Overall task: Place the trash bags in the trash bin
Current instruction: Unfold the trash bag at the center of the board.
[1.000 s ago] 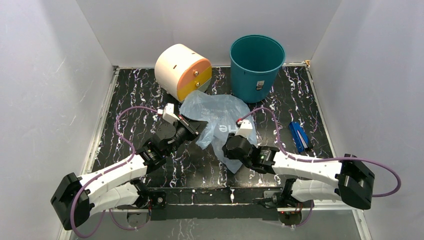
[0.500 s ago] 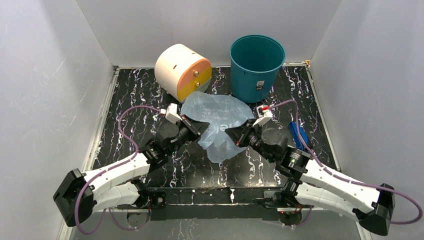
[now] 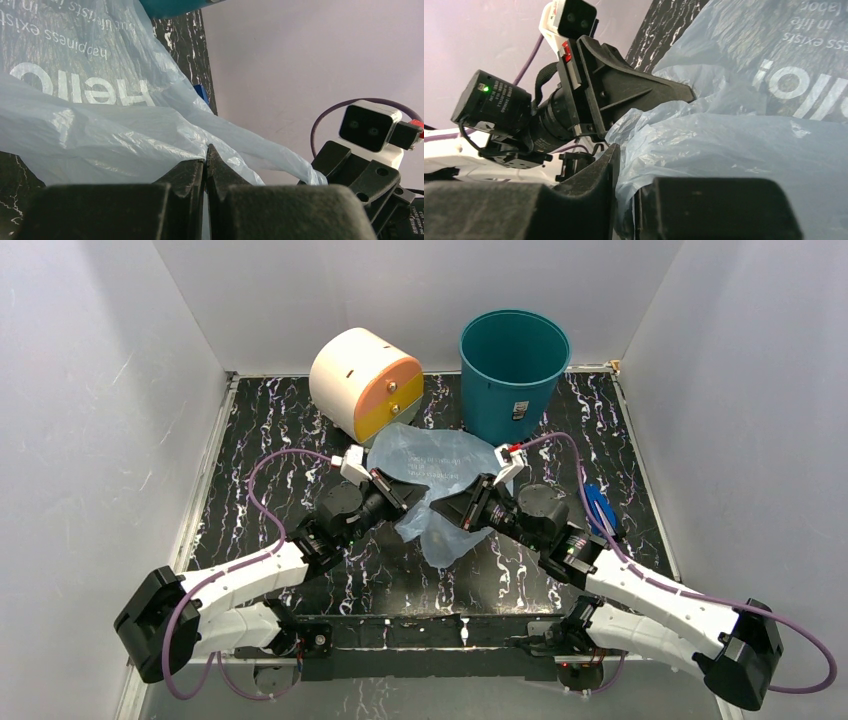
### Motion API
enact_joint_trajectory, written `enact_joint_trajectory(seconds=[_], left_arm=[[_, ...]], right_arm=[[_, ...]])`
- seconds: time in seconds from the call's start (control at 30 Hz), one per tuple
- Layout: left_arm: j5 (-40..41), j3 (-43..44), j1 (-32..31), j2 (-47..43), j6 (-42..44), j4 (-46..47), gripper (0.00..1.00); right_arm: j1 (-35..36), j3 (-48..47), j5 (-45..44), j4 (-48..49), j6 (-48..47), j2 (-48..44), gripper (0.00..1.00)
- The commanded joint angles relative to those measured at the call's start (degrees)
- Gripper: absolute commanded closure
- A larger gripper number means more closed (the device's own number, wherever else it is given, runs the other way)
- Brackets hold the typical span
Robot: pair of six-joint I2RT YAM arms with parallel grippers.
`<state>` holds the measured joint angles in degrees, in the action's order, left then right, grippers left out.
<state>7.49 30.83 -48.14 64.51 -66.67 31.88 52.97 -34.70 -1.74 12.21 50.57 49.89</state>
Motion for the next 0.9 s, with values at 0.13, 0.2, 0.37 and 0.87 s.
enact_joint_trajectory(seconds=[0.13,0.2,0.37,0.87], left_arm=[[1.44,0.98,0.23,-1.16,-0.42,3.42,1.00],[1.76,0.99,0.22,-1.06,-0.59,4.02,1.00],[2.01,0.77,0.32,-0.47,-1.89,5.75,1.00],[3.20,0.35,0.37,0.44,-4.13,9.09,1.00]], right_arm=[[-0.37,1.36,4.97,5.56,1.95,-2.02,0.61],[-0.32,1.40,5.94,5.00,1.99,-1.34,0.55],[-0.39,1.60,6.16,5.22,2.28,-0.06,0.50],[-0.34,2.09,2.08,3.54,4.54,-0.05,0.42]])
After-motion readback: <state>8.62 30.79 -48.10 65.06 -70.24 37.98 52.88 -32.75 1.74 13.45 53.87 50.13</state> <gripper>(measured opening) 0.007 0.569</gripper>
